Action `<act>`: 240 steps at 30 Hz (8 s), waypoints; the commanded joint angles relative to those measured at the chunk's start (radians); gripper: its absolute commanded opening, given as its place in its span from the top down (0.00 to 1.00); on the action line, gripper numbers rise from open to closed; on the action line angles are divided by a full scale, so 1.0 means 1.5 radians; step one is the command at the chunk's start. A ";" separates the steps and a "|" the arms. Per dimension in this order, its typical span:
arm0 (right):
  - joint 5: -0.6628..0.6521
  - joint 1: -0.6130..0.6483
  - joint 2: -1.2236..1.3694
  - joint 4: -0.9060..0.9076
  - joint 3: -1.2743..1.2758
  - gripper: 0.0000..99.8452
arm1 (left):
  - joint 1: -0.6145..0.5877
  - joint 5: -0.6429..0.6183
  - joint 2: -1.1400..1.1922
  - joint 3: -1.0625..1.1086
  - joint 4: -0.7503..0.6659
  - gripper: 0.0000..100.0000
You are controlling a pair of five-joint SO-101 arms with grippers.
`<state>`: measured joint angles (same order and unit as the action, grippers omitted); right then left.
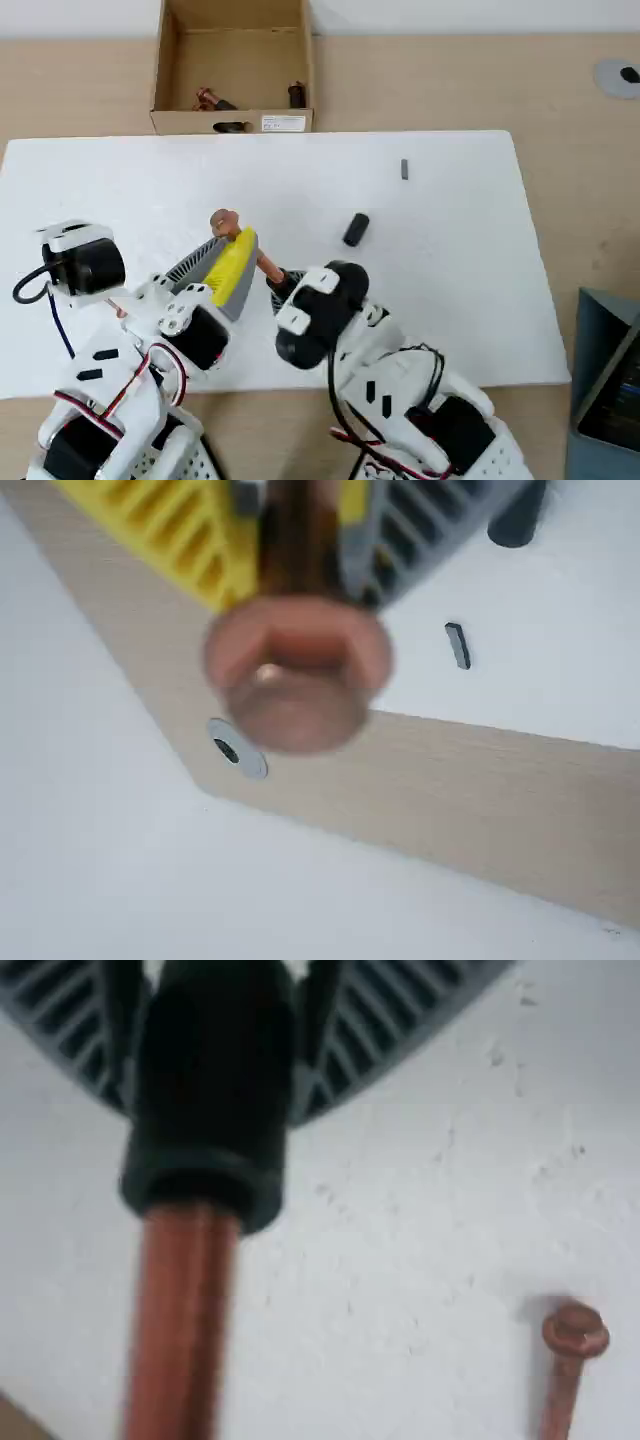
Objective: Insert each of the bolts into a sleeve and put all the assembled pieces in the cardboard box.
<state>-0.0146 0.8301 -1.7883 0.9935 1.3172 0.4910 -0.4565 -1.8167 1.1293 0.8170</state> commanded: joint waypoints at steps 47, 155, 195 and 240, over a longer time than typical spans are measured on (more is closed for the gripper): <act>-0.048 0.007 -0.007 -0.015 -0.069 0.99 | 0.148 0.116 -0.005 0.023 0.296 0.85; -0.272 -0.250 1.801 -0.158 -1.606 0.84 | -0.491 0.320 -0.006 0.374 0.064 1.00; -0.097 -0.273 1.534 0.530 -1.962 0.99 | -0.491 0.319 -0.006 0.374 0.064 1.00; 0.355 -0.348 1.254 0.277 -0.826 0.82 | -0.491 0.319 -0.006 0.374 0.065 1.00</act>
<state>0.4964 0.3115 0.0621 1.4369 0.0852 -0.2363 0.0192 -1.8167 1.6832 0.9306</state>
